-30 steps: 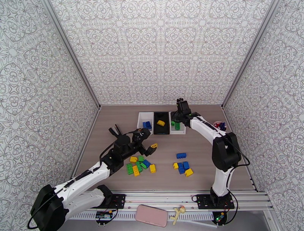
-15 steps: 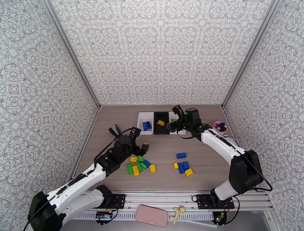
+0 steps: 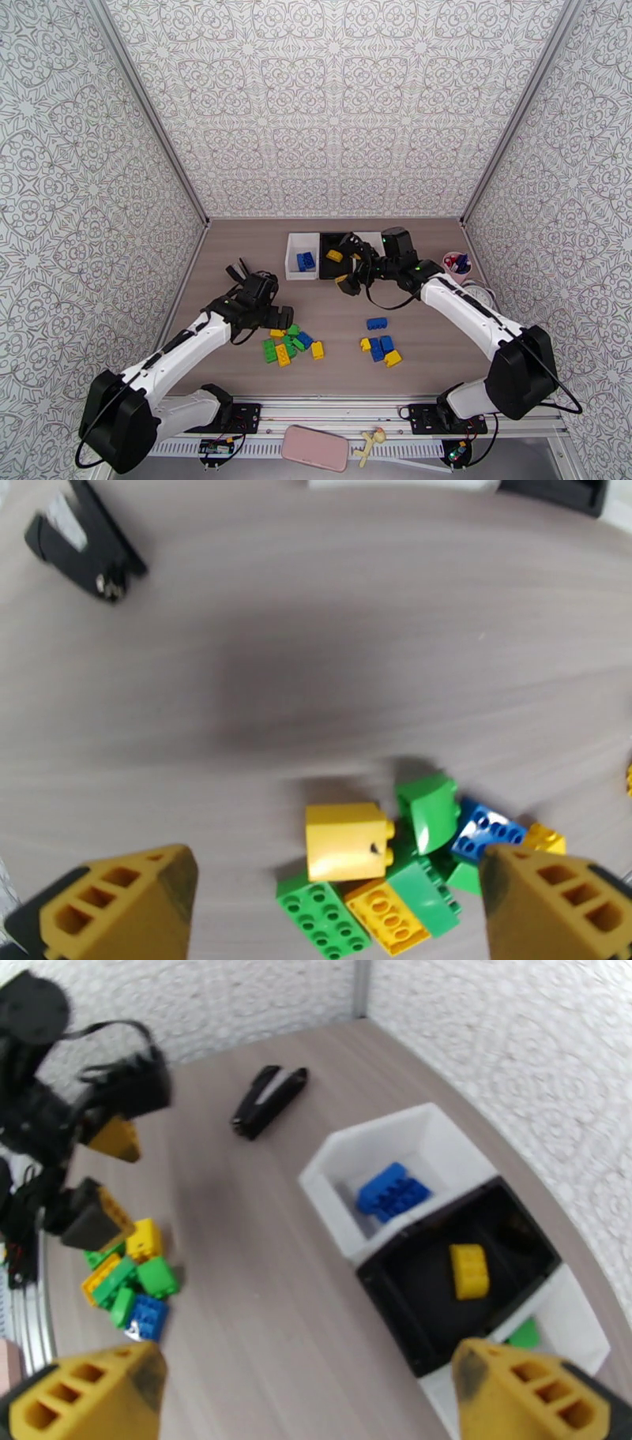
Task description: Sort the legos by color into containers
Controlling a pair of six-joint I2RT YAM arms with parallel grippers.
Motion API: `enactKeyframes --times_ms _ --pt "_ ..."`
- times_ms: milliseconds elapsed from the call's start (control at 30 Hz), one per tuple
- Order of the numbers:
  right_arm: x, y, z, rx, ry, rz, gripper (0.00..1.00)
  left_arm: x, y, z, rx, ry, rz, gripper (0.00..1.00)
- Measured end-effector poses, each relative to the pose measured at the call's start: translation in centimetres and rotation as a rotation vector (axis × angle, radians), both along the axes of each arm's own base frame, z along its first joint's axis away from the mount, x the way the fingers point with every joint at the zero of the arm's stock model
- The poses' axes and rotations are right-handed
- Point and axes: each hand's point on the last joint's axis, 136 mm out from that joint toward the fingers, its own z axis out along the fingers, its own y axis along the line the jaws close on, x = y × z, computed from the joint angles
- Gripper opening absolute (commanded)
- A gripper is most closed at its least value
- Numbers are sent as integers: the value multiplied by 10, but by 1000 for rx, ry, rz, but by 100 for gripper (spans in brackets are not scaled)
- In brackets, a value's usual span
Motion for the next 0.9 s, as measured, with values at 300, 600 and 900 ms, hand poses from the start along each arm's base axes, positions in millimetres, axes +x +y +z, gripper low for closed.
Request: enactKeyframes --times_ms 300,600,900 --pt "-23 22 -25 -38 55 147 100 -7 3 -26 -17 135 31 73" --pt "-26 30 -35 -37 90 183 100 -15 -5 -46 -39 234 19 70" --pt "-27 31 -35 -31 98 192 100 -14 -5 -54 -32 252 34 70"
